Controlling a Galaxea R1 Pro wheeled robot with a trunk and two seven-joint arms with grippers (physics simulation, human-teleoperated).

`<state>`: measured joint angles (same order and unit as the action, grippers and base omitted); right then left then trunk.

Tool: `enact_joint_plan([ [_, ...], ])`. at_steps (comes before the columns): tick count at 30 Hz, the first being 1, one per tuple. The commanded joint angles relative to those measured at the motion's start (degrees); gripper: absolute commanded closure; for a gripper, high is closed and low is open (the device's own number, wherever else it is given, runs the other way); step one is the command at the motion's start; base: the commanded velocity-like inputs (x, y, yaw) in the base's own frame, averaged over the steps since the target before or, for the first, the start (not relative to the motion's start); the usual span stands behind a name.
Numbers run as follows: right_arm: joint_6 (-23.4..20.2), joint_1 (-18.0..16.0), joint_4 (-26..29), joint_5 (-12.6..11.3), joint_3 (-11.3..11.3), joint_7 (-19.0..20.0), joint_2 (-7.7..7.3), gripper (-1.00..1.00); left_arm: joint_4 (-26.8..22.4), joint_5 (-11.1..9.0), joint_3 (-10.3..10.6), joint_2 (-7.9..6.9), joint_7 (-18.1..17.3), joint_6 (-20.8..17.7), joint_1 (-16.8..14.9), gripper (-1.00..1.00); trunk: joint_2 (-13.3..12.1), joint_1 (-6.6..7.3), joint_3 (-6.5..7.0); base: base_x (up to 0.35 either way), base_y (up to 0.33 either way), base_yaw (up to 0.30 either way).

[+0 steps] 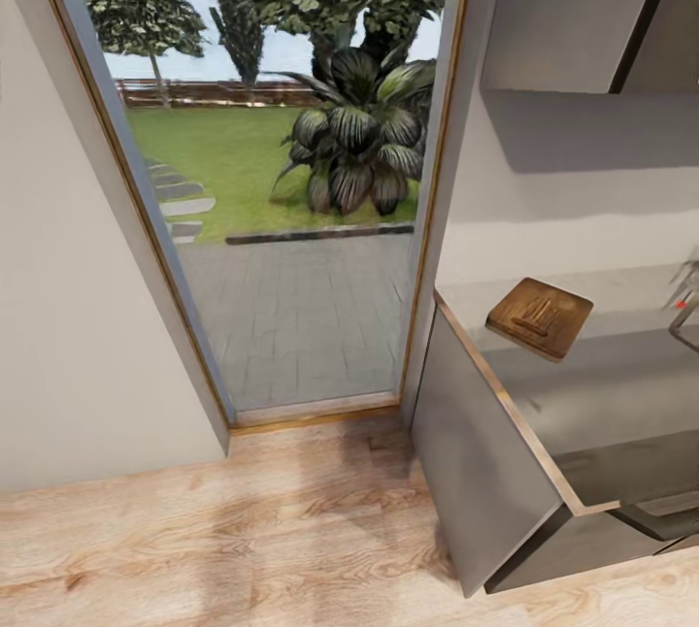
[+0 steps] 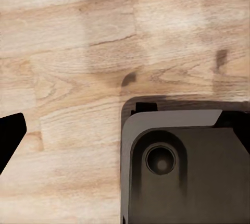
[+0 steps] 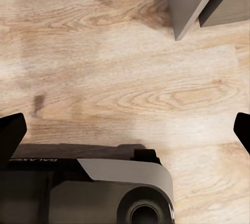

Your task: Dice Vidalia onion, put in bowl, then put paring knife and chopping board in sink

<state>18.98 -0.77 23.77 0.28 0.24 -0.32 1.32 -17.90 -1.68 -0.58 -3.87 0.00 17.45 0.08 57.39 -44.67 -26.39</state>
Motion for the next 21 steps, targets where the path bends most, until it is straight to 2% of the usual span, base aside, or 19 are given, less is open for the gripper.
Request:
enact_joint_plan([
  [1, 0.18, -0.03, -0.03, 0.03, 0.02, -0.03, 0.0, -1.0, -0.04, -0.17, -0.03, 0.0, 0.0, 0.09, 0.01, -1.0, -0.38, 0.22, 0.14, 0.0, 0.0, 0.0],
  [21, 0.18, -0.03, -0.03, 0.04, 0.02, -0.03, 0.0, -1.0, 0.02, -0.17, -0.03, 0.0, 0.0, 0.08, 0.01, -1.0, -8.4, 4.62, 3.73, 0.0, 0.0, 0.0],
])
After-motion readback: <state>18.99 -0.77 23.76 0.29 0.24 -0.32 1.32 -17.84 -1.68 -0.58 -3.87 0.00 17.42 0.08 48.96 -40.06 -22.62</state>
